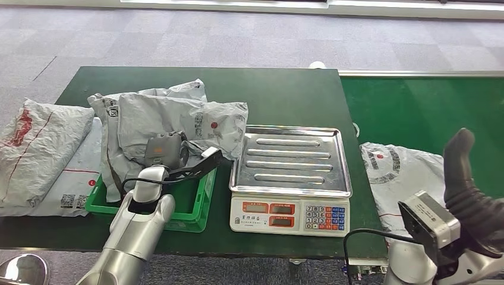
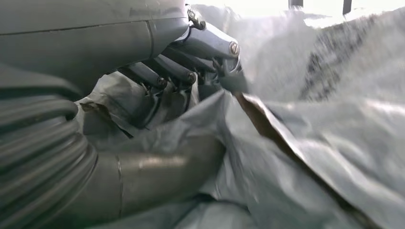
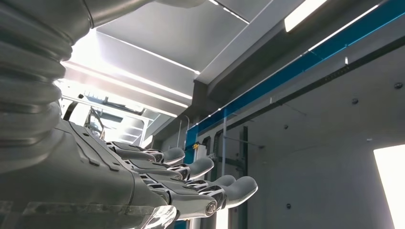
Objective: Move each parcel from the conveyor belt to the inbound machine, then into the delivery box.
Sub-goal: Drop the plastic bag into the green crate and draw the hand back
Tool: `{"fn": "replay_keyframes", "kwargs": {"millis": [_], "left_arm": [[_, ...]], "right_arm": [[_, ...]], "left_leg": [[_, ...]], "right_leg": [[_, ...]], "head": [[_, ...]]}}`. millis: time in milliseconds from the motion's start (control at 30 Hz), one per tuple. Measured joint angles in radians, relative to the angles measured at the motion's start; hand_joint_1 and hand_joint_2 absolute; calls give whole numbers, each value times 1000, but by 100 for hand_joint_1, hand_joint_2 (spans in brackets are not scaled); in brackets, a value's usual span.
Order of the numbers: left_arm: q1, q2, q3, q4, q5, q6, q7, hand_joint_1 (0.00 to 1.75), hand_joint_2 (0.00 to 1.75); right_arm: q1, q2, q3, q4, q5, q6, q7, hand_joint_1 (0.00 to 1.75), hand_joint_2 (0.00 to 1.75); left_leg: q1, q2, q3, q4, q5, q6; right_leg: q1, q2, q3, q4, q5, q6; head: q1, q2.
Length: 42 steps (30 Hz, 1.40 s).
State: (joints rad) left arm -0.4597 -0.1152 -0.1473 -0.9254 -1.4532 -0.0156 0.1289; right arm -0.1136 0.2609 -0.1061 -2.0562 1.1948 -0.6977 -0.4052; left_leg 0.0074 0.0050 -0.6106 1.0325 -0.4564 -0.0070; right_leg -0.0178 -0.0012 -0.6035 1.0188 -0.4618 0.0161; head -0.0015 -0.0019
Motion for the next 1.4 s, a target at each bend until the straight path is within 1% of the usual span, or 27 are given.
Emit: {"fn": "replay_keyframes", "kwargs": {"millis": [33,67,133,200,267,333,500,633,700,867,933,1100,1167,1233,1267,1300,1400], "left_arm": [[1,-4,5,-4,25,16,-25,0,0],[4,-9,10,-13,65,24,-69,0,0],[15,-18,21,-45,180,2,-194,0,0],[41,-22,24,-106,312,-75,-338,0,0],[75,-20,24,-177,411,-139,-432,0,0],[100,-17,24,-238,453,-148,-450,0,0],[131,-10,24,-355,498,-111,-439,0,0],[155,-7,24,-433,534,-97,-452,0,0],[165,-5,24,-463,572,-100,-484,0,0],[192,3,24,-541,739,-147,-630,0,0],[198,6,24,-563,761,-155,-647,0,0],[207,10,24,-592,771,-164,-657,0,0],[213,12,23,-603,799,-176,-680,0,87],[224,15,21,-629,851,-201,-728,0,175],[231,17,19,-648,878,-217,-752,0,175],[238,18,15,-669,903,-233,-773,0,175],[257,19,-4,-725,938,-266,-795,0,175]], "right_arm": [[1,0,0,0,2,0,2,0,175],[1,0,0,0,1,0,3,0,175],[2,0,-1,0,-13,0,-6,0,175],[1,0,-2,1,-41,0,-30,0,175],[1,0,-5,5,-68,0,-53,0,175],[2,0,-12,7,-82,0,-69,0,175],[8,0,-33,8,-99,0,-88,0,175],[15,0,-47,8,-103,0,-96,0,175],[16,0,-51,8,-108,0,-99,0,175],[16,0,-58,15,-120,0,-100,0,175],[16,0,-61,19,-120,0,-100,0,175],[17,0,-65,24,-116,0,-97,0,175],[17,0,-67,30,-92,0,-79,0,175],[16,0,-72,58,-17,0,-15,0,175],[14,-2,-78,85,44,0,44,0,175],[11,-5,-86,125,117,1,127,0,175],[-14,-37,-127,291,293,13,405,0,175]], "left_leg": [[0,0,0,0,0,0],[0,0,0,0,0,0],[0,0,0,0,0,0],[0,0,0,0,0,0],[0,1,0,0,-1,-1],[0,2,0,0,-1,-1],[0,2,0,0,-1,-1],[1,2,0,0,-1,-1],[1,2,0,0,-1,-1],[1,2,0,0,-1,-1],[1,2,0,0,-1,-1],[1,2,0,0,-1,-1],[1,2,0,0,-1,-1],[1,2,0,0,-2,-1],[1,2,0,0,-2,-1],[1,2,0,0,-2,-1],[1,1,0,0,-2,0]], "right_leg": [[0,0,0,0,0,0],[0,0,0,0,0,0],[0,0,0,0,0,0],[0,0,0,0,0,0],[0,2,-1,0,0,0],[0,2,-1,0,0,0],[1,2,-1,0,-1,-1],[0,2,-1,0,-1,-1],[0,2,-1,0,-1,-1],[0,2,-1,0,-1,-1],[0,2,-1,0,-1,-1],[0,2,-1,0,-1,-1],[1,2,-1,0,-1,-1],[1,2,-1,0,-1,-1],[1,3,-1,0,-1,-1],[1,3,-1,0,-1,-1],[1,1,0,0,-1,-1]], "head": [[0,0],[0,0],[0,0],[0,0],[0,0],[0,0],[0,0],[0,0],[0,0],[0,0],[0,0],[0,0],[0,0],[0,0],[0,0],[0,0],[0,0]]}}
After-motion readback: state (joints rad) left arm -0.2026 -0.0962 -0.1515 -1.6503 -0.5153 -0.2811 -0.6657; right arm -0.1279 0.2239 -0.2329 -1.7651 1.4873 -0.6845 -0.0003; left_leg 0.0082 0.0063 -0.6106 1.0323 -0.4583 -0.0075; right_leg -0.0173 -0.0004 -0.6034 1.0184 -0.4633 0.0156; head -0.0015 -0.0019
